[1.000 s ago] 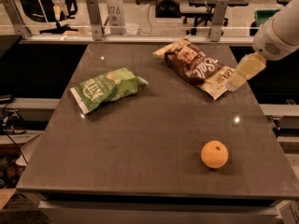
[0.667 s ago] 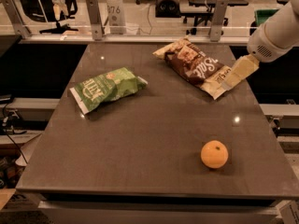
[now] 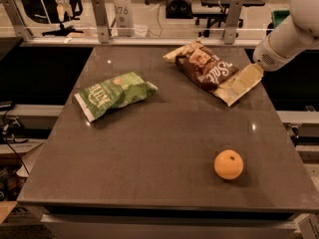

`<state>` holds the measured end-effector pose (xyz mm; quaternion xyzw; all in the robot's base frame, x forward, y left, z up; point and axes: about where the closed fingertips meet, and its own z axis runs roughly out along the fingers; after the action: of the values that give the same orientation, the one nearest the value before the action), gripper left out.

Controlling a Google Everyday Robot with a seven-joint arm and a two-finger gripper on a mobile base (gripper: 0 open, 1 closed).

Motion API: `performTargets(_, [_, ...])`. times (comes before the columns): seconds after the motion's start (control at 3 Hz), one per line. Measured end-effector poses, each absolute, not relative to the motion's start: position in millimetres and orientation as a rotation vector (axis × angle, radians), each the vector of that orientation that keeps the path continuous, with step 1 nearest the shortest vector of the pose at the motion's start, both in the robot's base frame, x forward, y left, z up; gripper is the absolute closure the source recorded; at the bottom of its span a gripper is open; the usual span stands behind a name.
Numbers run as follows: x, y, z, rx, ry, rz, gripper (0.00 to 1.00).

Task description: Move brown chip bag near orange

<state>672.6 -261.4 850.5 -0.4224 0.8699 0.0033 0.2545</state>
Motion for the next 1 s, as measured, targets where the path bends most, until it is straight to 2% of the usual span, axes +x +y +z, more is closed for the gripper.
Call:
performTargets(0.67, [684.0,-234.9,824.7,-1.127,2.451,0.246,0.00])
performTargets(1.0, [681.5,-219.6,824.7,-1.137,2.470,0.340,0.17])
